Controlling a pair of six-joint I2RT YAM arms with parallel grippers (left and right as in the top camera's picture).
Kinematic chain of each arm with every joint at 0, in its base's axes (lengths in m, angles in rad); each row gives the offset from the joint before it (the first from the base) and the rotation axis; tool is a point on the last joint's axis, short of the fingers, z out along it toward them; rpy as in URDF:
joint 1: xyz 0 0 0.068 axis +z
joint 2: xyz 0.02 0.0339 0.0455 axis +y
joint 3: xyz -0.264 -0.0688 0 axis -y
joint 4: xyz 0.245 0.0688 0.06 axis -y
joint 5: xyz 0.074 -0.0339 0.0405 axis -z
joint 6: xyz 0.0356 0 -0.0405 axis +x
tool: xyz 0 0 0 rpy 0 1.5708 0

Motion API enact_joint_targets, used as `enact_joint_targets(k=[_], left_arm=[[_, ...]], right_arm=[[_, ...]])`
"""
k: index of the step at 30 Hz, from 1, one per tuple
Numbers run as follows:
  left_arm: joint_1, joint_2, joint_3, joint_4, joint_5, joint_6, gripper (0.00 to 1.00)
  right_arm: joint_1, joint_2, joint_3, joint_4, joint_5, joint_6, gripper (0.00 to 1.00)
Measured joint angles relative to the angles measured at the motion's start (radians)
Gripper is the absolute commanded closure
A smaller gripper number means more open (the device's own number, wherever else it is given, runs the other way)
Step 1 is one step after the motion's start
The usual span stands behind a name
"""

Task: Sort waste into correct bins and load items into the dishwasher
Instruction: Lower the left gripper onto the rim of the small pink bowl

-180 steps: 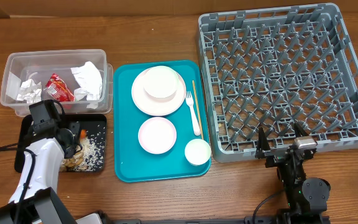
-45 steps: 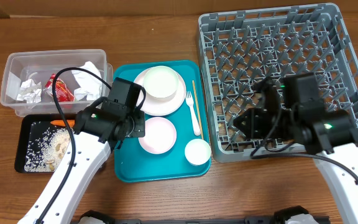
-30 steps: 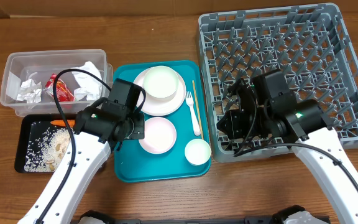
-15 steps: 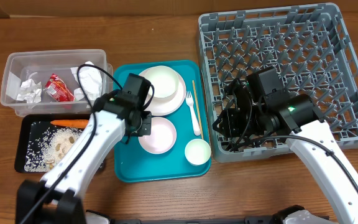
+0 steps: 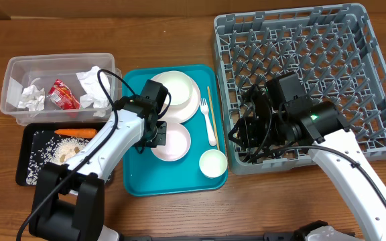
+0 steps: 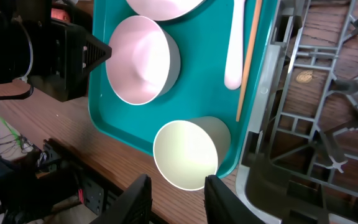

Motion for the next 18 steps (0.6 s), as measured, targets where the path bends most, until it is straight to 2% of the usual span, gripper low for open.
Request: enact_joint_targets(k=[6,8,10,18], left_arm=[[0.000,0.000,0.000,0.001,0.000,0.006,0.74],[0.000,0.000,0.000,0.001,0.000,0.011,0.63],[0.000,0.000,0.000,0.001,0.001,0.013,0.57],[0.000,0.000,0.000,-0.001,0.048,0.018,0.60]], right_arm=[[0.000,0.000,0.000,0.000,0.000,0.000,0.65],[0.000,0.000,0.000,0.000,0.000,0.000,0.64],[0.000,0.000,0.000,0.000,0.000,-0.002,0.64],[0.000,0.000,0.000,0.000,0.000,-0.002,0.63]])
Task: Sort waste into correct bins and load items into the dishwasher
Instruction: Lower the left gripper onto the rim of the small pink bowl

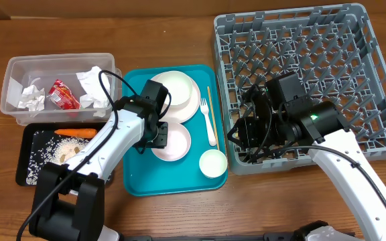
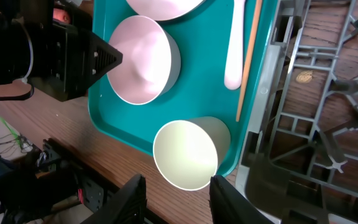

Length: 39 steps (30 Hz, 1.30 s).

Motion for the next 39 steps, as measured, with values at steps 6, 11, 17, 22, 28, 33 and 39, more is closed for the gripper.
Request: enact_joint_targets(k=[6,11,17,22,28,33,39], left_arm=[[0.000,0.000,-0.021,0.029,0.015,0.000,0.65],[0.000,0.000,-0.030,0.039,0.019,0.000,0.65],[0.000,0.000,-0.030,0.047,0.019,0.000,0.65],[0.000,0.000,-0.030,0.048,0.019,0.000,0.65],[0.000,0.000,-0.030,0.056,0.019,0.000,0.71],[0.000,0.000,-0.042,0.058,0.019,0.000,0.77],[0.000,0.000,-0.047,0.058,0.019,0.000,0.78]], right_arm=[[0.000,0.000,0.000,0.000,0.000,0.000,0.63],[0.000,0.000,0.000,-0.001,0.008,0.000,0.63],[0.000,0.000,0.000,-0.001,0.016,0.000,0.62],[0.000,0.000,0.000,-0.001,0.032,-0.002,0.56],[0.000,0.000,0.000,0.000,0.051,0.000,0.55],[0.000,0.000,0.000,0.008,0.053,-0.001,0.55],[0.000,0.000,0.000,0.016,0.054,0.000,0.55]])
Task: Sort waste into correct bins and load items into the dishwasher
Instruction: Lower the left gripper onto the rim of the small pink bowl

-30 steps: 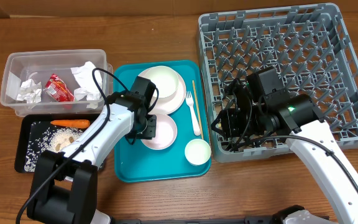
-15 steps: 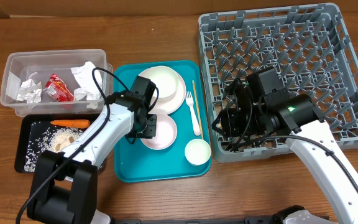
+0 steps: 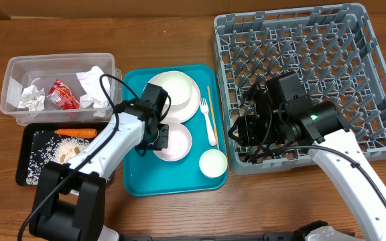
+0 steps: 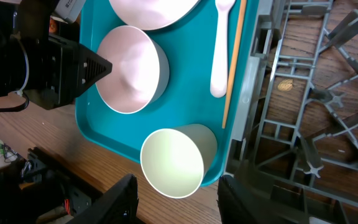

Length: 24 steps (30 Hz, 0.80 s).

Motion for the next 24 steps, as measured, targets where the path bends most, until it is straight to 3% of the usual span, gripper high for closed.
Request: enact_joint_targets(k=[7,10,16,24], left_arm=[[0.000,0.000,0.000,0.001,0.000,0.000,0.87],[0.000,0.000,0.000,0.001,0.000,0.000,0.96],[0.000,0.000,-0.001,0.001,0.004,0.000,0.96],[0.000,-0.025,0.016,-0.051,0.004,0.000,0.96]], right_arm=[[0.000,0.000,0.000,0.001,0.000,0.000,0.55],[0.000,0.000,0.000,0.002,0.000,0.000,0.54],[0.000,0.000,0.000,0.002,0.001,0.001,0.45],[0.000,0.000,0.000,0.004,0.004,-0.011,0.43]])
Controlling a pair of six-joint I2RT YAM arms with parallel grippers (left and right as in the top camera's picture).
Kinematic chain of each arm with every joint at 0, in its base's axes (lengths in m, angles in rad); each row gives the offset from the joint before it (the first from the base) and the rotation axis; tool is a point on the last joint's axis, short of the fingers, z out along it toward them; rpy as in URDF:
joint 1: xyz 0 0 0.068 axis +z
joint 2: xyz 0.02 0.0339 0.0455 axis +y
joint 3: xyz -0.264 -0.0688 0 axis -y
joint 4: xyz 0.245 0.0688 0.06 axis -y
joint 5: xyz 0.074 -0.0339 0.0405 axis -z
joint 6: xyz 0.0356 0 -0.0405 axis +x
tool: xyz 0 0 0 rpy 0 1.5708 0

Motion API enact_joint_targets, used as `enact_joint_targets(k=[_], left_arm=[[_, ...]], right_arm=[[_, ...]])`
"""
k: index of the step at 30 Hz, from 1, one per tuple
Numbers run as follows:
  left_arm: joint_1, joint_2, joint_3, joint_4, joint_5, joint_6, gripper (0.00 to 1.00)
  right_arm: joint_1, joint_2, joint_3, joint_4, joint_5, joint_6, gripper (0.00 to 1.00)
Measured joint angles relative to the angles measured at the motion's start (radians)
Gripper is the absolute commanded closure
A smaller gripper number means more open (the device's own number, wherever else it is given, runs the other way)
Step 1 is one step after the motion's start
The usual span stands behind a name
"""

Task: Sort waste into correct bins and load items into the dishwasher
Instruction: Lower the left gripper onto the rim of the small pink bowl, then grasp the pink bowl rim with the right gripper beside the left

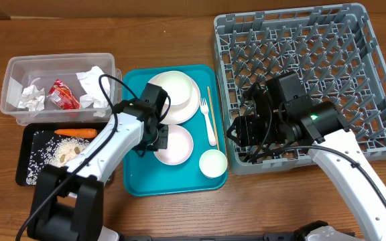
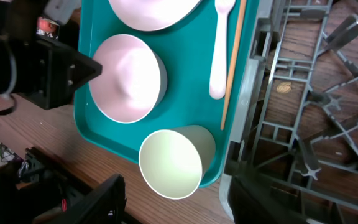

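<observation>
A pale green cup (image 2: 171,163) lies on its side at the near right corner of the teal tray (image 2: 86,118), mouth toward my right gripper (image 2: 176,208), which hangs open just above it with nothing between the fingers. A pinkish-white bowl (image 2: 128,86) sits to the cup's left. My left gripper (image 1: 154,139) is at that bowl's left rim and looks open; its black tip (image 2: 86,70) touches the rim. A white fork (image 2: 218,56) and a wooden chopstick (image 2: 232,62) lie along the tray's right side. Stacked white plates (image 1: 174,94) fill the far end.
The grey dish rack (image 1: 300,73) stands right of the tray, its left wall close beside the cup. A clear bin (image 1: 19,70) holds crumpled paper and a red wrapper. A black tray (image 1: 29,137) holds rice and a carrot. Bare wood lies in front.
My right gripper's fingers stand wider apart over the cup. The left gripper's tip sits slightly further left at the bowl's rim. Cup, bowl, fork and chopstick have not moved.
My right gripper hovered over the lying cup with its fingers fairly close together. At each later moment they stood wider, and the view shifted slightly toward the rack. The left gripper stayed at the bowl's left rim throughout. Nothing on the tray has been lifted.
</observation>
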Motion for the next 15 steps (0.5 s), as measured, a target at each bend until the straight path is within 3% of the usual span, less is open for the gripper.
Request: enact_joint_targets(k=[15], left_arm=[[-0.017,-0.153,0.201,-0.206,0.021,0.000,0.96]], right_arm=[[0.039,0.000,0.000,0.041,0.002,-0.036,0.42]])
